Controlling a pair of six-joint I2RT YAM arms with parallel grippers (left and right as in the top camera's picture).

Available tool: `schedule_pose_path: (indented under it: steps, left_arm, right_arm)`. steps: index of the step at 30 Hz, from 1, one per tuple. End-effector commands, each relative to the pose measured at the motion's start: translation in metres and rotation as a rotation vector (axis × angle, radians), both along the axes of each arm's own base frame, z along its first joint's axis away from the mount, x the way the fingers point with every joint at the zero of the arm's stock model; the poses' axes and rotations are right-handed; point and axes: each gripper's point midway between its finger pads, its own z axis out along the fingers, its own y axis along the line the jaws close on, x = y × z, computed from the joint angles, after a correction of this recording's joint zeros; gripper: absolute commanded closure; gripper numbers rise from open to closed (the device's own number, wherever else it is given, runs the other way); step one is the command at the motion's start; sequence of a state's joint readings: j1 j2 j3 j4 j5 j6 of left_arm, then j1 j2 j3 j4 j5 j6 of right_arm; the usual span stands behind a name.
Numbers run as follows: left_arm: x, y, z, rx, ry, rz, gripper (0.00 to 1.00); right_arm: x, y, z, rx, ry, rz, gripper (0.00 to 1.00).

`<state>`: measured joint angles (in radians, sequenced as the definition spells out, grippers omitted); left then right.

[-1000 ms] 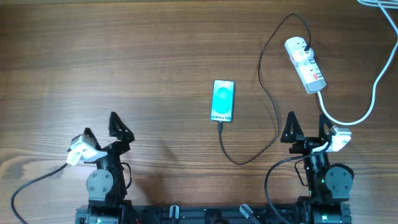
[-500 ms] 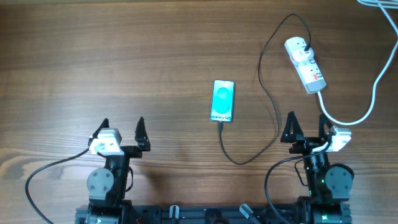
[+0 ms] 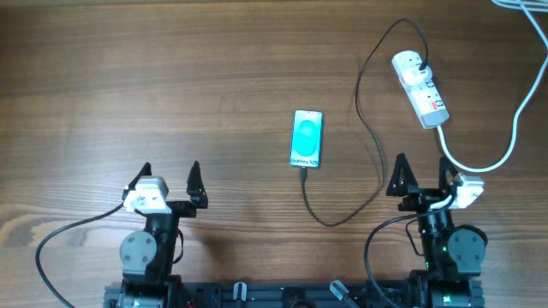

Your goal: Plug charger to phone and switch on socket

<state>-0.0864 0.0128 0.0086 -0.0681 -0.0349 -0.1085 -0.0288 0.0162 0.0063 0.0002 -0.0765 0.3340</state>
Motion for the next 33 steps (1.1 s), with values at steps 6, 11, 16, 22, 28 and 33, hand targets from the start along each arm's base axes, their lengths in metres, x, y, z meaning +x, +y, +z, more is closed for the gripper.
schedule_pose_path:
  steps: [6, 11, 16, 22, 28, 33]
  left_arm:
    - [-0.0004, -0.0005, -0.0001, 0.022, -0.003, -0.007, 0.0]
    - [-0.0004, -0.0005, -0.0002, 0.022, -0.003, -0.007, 0.0]
    - [-0.0004, -0.0005, -0.0002, 0.022, -0.003, -0.007, 0.0]
    - [-0.0004, -0.0005, -0.0001, 0.022, -0.003, -0.007, 0.0]
    - [-0.0004, -0.0005, -0.0002, 0.022, -0.003, -0.007, 0.0]
    - [-0.0004, -0.0005, -0.0002, 0.022, -0.003, -0.007, 0.0]
  right_arm:
    - [-0.0006, -0.0008, 0.0027, -0.15, -0.021, -0.007, 0.0]
    - [-0.0006, -0.0009, 0.0028, -0.316, -0.029, -0.007, 0.0]
    - [-0.0006, -0.001, 0.0033, -0.316, -0.03, -0.008, 0.0]
    - [-0.0006, -0.0009, 0.0033, -0.315, -0.03, -0.007, 0.0]
    - [-0.0006, -0.0009, 0.003, -0.316, -0.029, -0.007, 0.0]
    - [-0.0006, -0.0009, 0.0028, -0.316, -0.028, -0.007, 0.0]
